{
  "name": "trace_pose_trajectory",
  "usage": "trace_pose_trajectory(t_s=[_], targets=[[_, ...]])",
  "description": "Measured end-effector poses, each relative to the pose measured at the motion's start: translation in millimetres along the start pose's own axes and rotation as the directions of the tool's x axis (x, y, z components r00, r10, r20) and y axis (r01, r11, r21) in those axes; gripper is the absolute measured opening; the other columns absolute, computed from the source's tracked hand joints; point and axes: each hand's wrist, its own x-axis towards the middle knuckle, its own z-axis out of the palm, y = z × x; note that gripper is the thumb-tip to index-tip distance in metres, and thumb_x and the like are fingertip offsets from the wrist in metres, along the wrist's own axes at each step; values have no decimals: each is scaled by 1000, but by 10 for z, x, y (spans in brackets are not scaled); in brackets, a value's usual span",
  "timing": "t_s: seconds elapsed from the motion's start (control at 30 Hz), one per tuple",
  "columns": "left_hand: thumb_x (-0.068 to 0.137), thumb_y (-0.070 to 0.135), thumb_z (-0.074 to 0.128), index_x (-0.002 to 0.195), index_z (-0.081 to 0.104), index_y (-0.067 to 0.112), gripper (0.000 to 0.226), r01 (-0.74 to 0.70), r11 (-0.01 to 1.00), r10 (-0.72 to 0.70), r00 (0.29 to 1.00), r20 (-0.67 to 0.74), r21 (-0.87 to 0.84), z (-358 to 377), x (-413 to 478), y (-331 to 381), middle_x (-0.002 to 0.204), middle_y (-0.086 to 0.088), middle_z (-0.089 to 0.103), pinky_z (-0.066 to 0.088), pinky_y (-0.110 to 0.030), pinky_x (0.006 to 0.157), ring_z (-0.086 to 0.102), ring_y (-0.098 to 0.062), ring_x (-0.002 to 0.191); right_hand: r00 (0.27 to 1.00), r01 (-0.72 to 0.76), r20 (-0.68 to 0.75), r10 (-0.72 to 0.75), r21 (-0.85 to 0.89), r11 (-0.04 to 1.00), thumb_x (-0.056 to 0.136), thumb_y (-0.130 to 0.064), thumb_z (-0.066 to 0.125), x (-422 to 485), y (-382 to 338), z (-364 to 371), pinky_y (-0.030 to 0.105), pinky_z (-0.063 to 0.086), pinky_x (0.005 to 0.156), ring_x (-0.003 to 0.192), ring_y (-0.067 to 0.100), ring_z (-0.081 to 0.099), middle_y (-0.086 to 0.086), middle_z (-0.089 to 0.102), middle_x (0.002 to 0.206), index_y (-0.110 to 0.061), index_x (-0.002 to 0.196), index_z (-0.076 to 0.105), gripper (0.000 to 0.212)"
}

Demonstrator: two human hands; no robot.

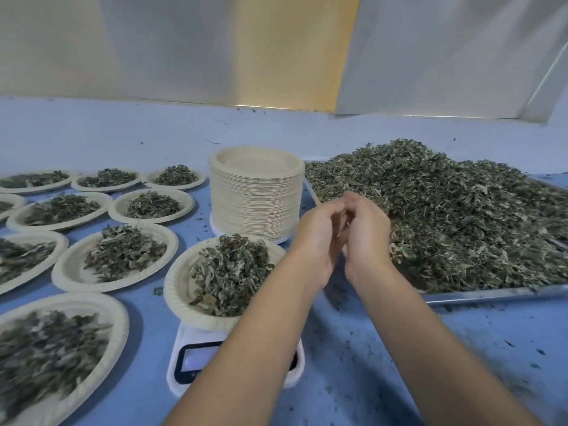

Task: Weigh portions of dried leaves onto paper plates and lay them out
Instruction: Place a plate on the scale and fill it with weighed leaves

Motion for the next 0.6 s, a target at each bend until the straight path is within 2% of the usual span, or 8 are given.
trace_pose_trajectory(t_s=[0.1,0.13,0.2,0.23,0.3,0.33,0.47,0.6], targets=[[98,9,39,77,49,11,22,-72,991,80,994,-69,113,-134,-93,185,72,-1,45,38,-14,53,43,-7,62,995,29,97,-26,-35,999,84,0,46,-82,86,184,16,33,41,41,4,47,-8,53,47,-17,64,57,28],[96,7,40,79,51,10,20,-106,982,121,989,-88,159,-185,-140,244,75,-2,48,37,-15,55,44,-7,63,993,31,116,-24,-55,998,84,0,45,-102,121,241,19,36,45,45,5,50,-6,56,51,-16,67,60,28],[93,3,40,85,58,8,20,-165,970,186,977,-106,181,-302,-231,379,82,-7,51,38,-17,61,48,-10,67,988,35,156,-21,-85,996,89,-1,44,-138,188,330,24,47,60,65,10,61,1,64,70,-11,87,69,27],[93,2,41,92,62,7,21,-198,960,223,968,-116,198,-371,-266,444,88,-8,56,42,-19,68,53,-12,76,983,30,184,-12,-93,995,92,-1,44,-156,221,362,25,51,72,77,11,63,3,65,79,-8,99,69,27],[94,4,41,109,63,6,26,-238,941,280,947,-160,241,-519,-350,586,109,-9,61,43,-24,91,58,-15,106,973,7,230,21,-120,993,96,-2,42,-197,269,406,25,50,92,97,14,64,5,66,96,-4,114,64,28],[95,4,41,112,62,6,27,-259,933,306,936,-172,251,-610,-386,654,115,-8,61,42,-25,97,55,-16,116,969,-5,244,38,-135,991,97,-3,42,-216,285,420,26,48,95,103,16,63,6,65,104,-3,118,62,29],[95,3,40,106,62,7,25,-327,905,386,899,-206,272,-992,-548,879,121,-9,61,42,-29,104,55,-19,118,960,-49,263,101,-195,980,97,-3,42,-250,305,450,24,46,92,104,17,62,9,64,112,0,123,59,31],[95,5,38,113,62,10,30,-312,838,459,847,-269,448,-1329,-605,932,128,-6,59,38,-30,107,53,-14,121,951,13,298,81,-301,954,95,-1,40,-236,344,361,17,47,84,105,15,63,7,66,115,-2,120,62,33]])
